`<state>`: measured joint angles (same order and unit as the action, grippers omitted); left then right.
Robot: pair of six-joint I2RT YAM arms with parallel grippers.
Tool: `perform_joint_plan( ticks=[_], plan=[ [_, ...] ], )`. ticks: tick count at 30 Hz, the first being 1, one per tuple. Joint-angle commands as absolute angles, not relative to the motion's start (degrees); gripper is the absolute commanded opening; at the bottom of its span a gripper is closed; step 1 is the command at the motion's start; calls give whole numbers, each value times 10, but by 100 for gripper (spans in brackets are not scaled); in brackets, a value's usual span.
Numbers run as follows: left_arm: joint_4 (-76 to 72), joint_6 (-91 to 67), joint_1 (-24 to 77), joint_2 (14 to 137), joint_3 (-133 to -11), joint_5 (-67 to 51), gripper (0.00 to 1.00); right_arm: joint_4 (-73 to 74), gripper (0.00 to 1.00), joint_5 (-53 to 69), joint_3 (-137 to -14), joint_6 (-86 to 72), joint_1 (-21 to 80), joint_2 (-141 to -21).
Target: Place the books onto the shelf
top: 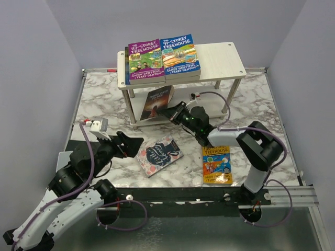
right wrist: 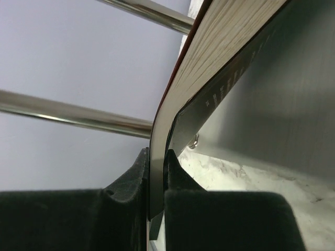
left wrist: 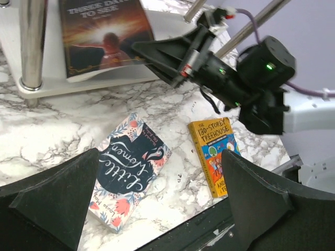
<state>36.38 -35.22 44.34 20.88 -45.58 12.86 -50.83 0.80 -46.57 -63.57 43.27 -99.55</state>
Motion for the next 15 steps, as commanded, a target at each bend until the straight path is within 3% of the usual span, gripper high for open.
perform_joint_plan(
  ticks=[1, 15],
  plan=[
    [316, -308, 443, 187, -429, 79, 99, -552, 1, 143, -534, -667, 400, -1056],
    [302, -306, 443, 166, -415, 57, 99, -461, 1, 257, -619, -646, 380, -1159]
  ],
)
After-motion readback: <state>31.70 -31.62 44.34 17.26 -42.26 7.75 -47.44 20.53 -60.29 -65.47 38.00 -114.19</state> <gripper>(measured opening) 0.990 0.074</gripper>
